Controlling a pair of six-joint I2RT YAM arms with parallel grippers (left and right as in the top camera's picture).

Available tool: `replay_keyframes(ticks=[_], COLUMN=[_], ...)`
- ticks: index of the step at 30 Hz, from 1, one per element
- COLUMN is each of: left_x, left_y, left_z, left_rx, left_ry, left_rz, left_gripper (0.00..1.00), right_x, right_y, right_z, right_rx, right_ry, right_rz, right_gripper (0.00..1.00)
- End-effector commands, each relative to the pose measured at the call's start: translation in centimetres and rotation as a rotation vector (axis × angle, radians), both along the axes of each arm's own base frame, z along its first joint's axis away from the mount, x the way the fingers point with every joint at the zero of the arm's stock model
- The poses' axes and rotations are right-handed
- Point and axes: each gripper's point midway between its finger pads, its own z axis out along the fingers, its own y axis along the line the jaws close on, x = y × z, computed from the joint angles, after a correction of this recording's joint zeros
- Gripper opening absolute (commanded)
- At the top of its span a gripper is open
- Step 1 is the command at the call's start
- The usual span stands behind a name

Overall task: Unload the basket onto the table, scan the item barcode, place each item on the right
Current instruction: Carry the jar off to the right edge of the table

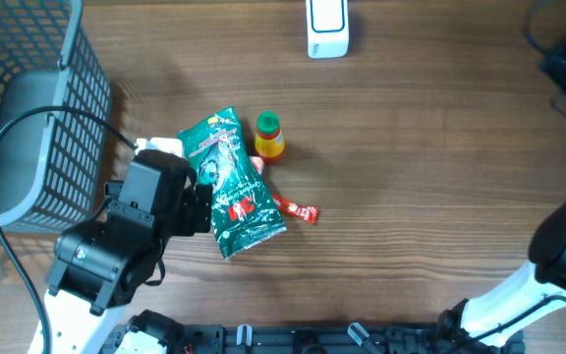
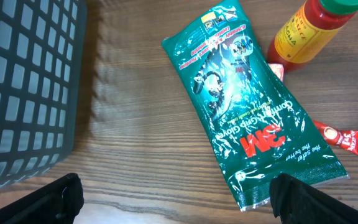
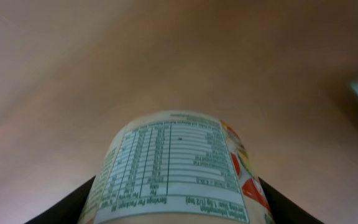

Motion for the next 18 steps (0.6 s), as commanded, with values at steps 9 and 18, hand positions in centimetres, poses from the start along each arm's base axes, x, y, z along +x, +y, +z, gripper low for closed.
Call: replay_keyframes(ticks=[9,18], left_x=[0.1,0.1], left_y=[0.1,0.1], left_z=[0.1,0.1], left_rx=[0.012,0.012], left_ry=[-0.006,-0.006], left_rz=[-0.006,-0.006], left_gripper=[1.00,1.00], right_x=[-9.6,-16.5], right_y=[-7.3,-15.5], right_z=[-11.3,-12.7], right_rx=[0.201,0.188], right_ry=[0.303,0.281], right_rz=[-0.325,-0.526], right_gripper=[0.51,0.68])
